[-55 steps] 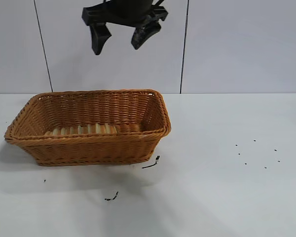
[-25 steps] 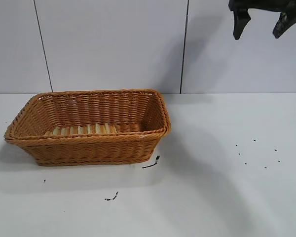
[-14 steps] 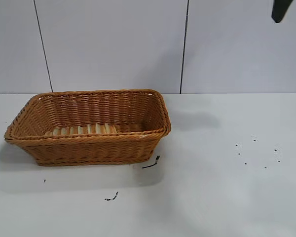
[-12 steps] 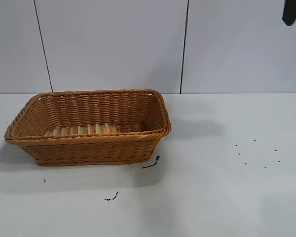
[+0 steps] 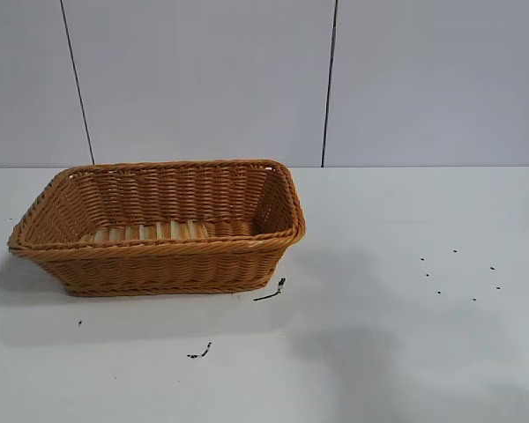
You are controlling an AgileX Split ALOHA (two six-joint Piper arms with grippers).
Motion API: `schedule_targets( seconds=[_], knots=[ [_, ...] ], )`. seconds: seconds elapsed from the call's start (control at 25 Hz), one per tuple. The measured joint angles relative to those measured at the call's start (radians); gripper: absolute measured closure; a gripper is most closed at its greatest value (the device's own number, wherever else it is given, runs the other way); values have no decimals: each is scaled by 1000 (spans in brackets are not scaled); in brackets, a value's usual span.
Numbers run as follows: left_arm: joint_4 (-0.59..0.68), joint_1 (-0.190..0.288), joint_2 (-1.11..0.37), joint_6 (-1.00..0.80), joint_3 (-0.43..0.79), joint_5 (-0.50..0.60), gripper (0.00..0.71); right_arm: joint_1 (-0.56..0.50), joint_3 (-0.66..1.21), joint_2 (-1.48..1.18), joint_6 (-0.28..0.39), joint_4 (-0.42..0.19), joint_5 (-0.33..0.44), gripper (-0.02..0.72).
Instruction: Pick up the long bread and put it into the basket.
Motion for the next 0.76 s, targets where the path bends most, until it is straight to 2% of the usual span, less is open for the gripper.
schedule_targets(
  seconds=[0.24,0.76],
  knots=[
    [0,0,0,0,0,0,14,0,4,-267,0,10,-15,73],
    [0,0,0,0,0,0,14,0,5,-281,0,19,-16,73]
  ],
)
